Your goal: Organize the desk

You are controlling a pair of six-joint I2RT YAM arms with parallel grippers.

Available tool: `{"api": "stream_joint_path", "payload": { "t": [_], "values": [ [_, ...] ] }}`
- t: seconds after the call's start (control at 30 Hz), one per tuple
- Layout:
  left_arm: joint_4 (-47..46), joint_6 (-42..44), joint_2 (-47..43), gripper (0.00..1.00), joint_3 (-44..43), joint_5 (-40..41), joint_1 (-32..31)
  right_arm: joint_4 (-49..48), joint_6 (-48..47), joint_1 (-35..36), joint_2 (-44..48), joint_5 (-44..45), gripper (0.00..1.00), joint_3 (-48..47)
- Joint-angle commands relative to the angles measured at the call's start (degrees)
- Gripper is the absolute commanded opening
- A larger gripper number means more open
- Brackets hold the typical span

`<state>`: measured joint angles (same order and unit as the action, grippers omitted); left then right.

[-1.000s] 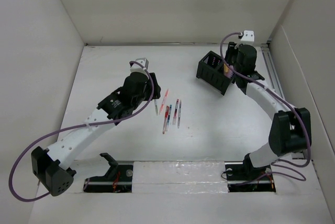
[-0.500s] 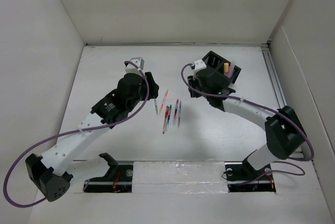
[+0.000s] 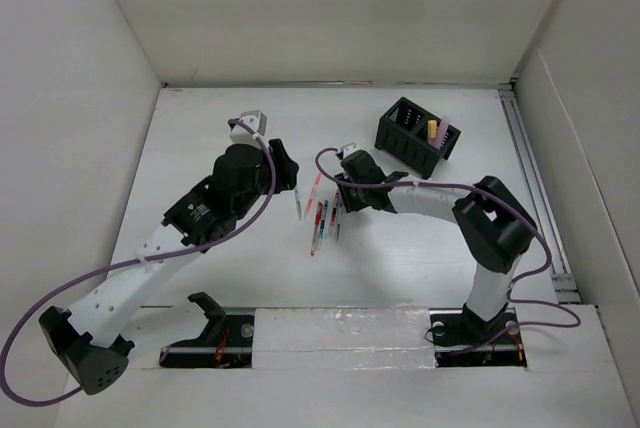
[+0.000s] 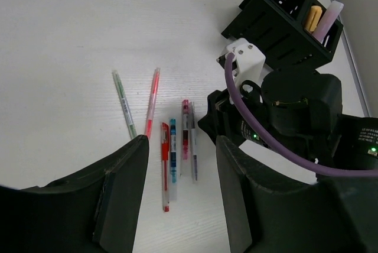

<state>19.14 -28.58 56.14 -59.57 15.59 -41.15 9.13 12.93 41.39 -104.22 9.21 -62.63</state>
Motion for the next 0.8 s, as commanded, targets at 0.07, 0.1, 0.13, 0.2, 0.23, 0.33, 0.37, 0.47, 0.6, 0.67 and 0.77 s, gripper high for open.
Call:
{"api": "stream_joint_path", "payload": {
  "t": [0.07, 0.1, 0.13, 0.2, 0.23, 0.33, 0.37, 0.47, 0.6, 0.67, 0.77],
  "values": [
    [-0.4, 0.6, -1.6, 0.46, 1.3, 0.8, 0.2, 0.2, 1.7, 1.0, -1.9, 0.4, 0.42, -3.9],
    [-0.6, 0.6, -1.6, 0.46, 1.3, 0.8, 0.2, 0.1, 2.2, 1.0, -2.2, 0.4, 0.42, -3.9],
    [-0.5, 0.5, -1.6, 0.46, 1.4, 0.7, 0.2, -0.2, 2.3, 1.0, -2.6, 0.2, 0.40, -3.9],
    [-0.5, 0.5, -1.5, 0.46, 1.4, 0.4, 0.2, -0.1, 2.9, 1.0, -2.3, 0.5, 0.37, -4.0],
    [-0.6, 0.5, -1.6, 0.46, 1.4, 0.4, 0.2, -0.3, 3.0, 1.0, -1.3, 1.0, 0.35, -3.9],
    [-0.6, 0.7, -1.6, 0.46, 1.3, 0.3, 0.2, -0.8, 2.9, 1.0, 0.4, 2.6, 0.32, -3.8],
    [-0.5, 0.9, -1.4, 0.46, 1.2, 0.2, 0.2, -0.8, 2.8, 1.5, 1.3, 2.7, 0.32, -3.8],
    [-0.4, 1.0, -1.4, 0.46, 1.1, 0.4, 0.2, -1.1, 2.8, 1.5, 1.1, 0.8, 0.33, -4.2],
    [-0.6, 1.2, -1.1, 0.46, 1.0, 0.2, 0.2, -2.1, 3.1, 2.0, -0.3, -1.0, 0.35, -4.8],
    [-0.2, 1.3, -1.1, 0.46, 0.8, 0.2, 0.2, -2.3, 3.2, 2.6, -0.7, -1.2, 0.35, -5.5],
    [-0.2, 1.6, -1.1, 0.46, 0.7, 0.3, 0.2, -2.4, 3.5, 2.6, -1.9, -1.6, 0.35, -6.0]
  ]
}}
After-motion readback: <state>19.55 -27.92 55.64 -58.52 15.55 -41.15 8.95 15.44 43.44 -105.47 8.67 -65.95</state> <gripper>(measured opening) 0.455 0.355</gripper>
